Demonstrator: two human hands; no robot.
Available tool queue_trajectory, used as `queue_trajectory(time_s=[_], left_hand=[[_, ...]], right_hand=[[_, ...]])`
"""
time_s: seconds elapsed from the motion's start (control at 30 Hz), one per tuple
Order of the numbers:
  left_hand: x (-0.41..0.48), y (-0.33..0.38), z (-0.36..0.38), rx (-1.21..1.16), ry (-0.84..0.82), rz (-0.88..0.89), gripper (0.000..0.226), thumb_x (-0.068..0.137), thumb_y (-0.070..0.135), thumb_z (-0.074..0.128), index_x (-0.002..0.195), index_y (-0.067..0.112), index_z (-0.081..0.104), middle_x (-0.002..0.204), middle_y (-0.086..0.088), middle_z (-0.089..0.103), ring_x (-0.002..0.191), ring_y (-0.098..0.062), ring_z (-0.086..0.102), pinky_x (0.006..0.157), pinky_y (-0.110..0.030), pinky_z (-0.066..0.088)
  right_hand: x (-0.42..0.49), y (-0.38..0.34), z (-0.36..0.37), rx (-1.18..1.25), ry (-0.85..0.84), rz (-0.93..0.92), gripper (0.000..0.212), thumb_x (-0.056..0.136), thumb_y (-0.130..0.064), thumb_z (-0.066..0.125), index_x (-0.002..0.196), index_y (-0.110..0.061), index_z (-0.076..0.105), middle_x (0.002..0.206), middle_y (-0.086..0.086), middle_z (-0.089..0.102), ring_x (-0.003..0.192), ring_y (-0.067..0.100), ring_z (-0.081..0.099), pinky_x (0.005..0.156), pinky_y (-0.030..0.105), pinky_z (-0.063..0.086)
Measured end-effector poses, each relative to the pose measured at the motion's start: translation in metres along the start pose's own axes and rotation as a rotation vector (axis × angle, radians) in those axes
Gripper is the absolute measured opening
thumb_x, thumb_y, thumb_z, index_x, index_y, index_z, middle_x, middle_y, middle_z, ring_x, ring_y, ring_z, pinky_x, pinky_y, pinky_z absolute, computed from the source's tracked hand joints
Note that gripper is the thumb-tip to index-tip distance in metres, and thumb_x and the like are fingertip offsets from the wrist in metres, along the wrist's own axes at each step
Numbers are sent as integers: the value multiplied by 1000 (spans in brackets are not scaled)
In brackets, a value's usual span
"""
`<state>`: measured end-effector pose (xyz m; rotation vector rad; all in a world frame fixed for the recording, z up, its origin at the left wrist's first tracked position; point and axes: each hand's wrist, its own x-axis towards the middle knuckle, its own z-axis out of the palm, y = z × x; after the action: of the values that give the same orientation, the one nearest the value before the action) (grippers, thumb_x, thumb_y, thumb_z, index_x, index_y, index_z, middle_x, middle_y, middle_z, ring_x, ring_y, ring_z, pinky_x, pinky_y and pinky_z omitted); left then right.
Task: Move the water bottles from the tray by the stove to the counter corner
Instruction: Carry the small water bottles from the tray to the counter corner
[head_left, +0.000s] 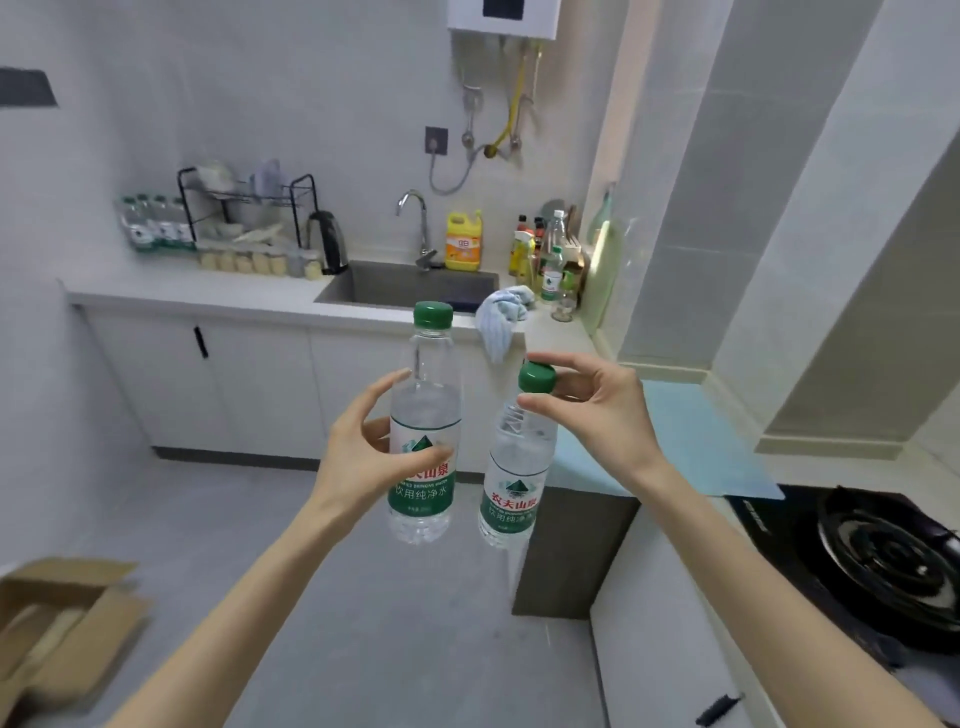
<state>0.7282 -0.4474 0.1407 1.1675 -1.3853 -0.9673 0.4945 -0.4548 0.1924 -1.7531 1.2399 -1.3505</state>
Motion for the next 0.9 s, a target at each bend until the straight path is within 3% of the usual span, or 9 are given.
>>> queue_trajectory(time_s=[0.23, 0.4, 0.57, 0.7, 0.9], left_hand=[[54, -34, -98, 79, 256, -29, 84, 60, 16, 89, 131, 42, 50, 106, -2, 71, 84, -7, 70, 66, -16, 56], [110, -55, -156, 80, 369, -53, 84, 62, 13, 88, 132, 39, 50, 102, -4, 73, 88, -11, 72, 70, -19, 57], [179, -78, -217, 69, 466, -93, 85, 62, 9, 87, 132, 38, 49, 100, -2, 75, 92, -15, 72, 80, -32, 59], [222, -90, -264, 37, 556, -124, 82, 64, 1, 84, 128, 38, 50, 88, 4, 77, 87, -13, 73, 69, -21, 58], [279, -115, -338, 32, 651, -152, 82, 62, 1, 85, 127, 38, 51, 89, 0, 77, 86, -14, 73, 70, -22, 58]], right_hand=[[104, 18, 119, 99, -201, -76, 44, 71, -9, 83, 113, -15, 70, 95, 0, 75, 87, 12, 73, 84, 29, 58], [181, 35, 196, 154, -322, -108, 43, 70, -9, 83, 111, -17, 70, 95, 1, 76, 89, 12, 73, 86, 33, 58], [271, 47, 277, 199, -449, -145, 43, 69, -8, 84, 110, -16, 71, 97, 2, 75, 90, 15, 72, 89, 38, 57], [332, 47, 335, 224, -492, -168, 44, 69, -6, 84, 110, -13, 71, 96, 3, 75, 89, 14, 72, 90, 35, 56], [407, 54, 424, 254, -524, -173, 42, 68, -8, 84, 108, -17, 72, 96, 1, 76, 89, 15, 72, 88, 37, 57]])
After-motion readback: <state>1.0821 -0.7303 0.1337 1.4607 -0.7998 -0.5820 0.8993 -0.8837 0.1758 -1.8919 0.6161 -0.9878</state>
